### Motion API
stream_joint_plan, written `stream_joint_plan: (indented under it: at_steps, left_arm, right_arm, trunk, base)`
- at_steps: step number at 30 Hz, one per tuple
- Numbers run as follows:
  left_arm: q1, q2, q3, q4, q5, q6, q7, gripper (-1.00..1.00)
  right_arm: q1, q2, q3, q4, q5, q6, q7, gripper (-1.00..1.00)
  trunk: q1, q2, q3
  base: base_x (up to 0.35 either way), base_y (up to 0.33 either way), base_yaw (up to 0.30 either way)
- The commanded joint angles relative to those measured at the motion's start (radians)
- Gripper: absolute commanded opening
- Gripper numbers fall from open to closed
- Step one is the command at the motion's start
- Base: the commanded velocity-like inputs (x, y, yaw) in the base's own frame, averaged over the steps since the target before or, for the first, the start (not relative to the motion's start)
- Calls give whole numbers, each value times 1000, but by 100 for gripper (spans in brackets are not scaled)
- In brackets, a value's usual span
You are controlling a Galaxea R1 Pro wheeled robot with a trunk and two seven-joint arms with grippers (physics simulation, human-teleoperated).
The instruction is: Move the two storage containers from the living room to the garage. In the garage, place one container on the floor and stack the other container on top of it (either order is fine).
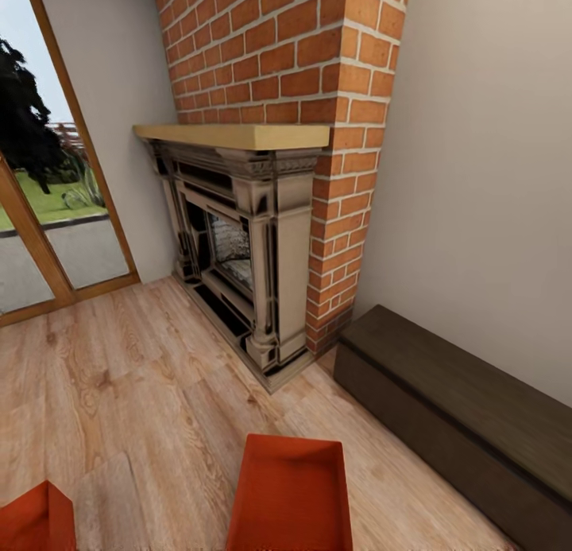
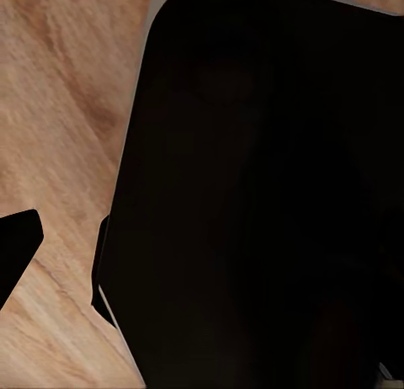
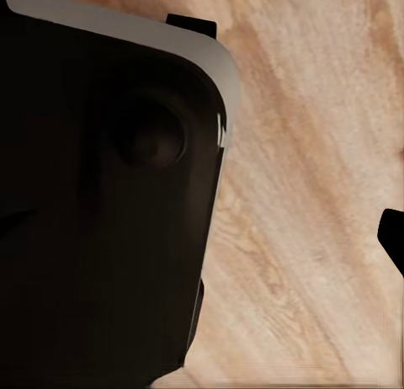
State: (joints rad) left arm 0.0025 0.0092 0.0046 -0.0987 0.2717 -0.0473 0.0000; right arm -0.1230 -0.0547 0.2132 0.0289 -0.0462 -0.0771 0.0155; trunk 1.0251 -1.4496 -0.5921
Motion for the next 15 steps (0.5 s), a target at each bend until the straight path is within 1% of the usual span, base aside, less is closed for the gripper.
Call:
stream_joint_plan:
  at_steps: [1,3,5,7,15]
  left_arm:
    - [0,0,0,-1,4,-2,0,100]
    - [0,0,0,-1,4,-2,0,100]
    - [0,0,0,-1,4,-2,0,100]
    - [0,0,0,-1,4,-1,0,100]
    - [0,0,0,-1,4,-2,0,100]
  right_arm:
    - [-1,0,7,3,-4,-5,2,100]
    - [-1,0,9,3,-4,-1,1,100]
    - [-1,0,10,3,-2,25,1,100]
    - [-1,0,9,3,-2,36,1,100]
    - [-1,1,12,3,0,43,0,100]
  trunk:
    - [0,0,-2]
    - [0,0,-6]
    - [0,0,-9]
    - [0,0,-12]
    - [0,0,-25]
  base:
    - [0,0,95]
    - [0,0,99]
    - [0,0,101]
    - [0,0,102]
    - [0,0,103]
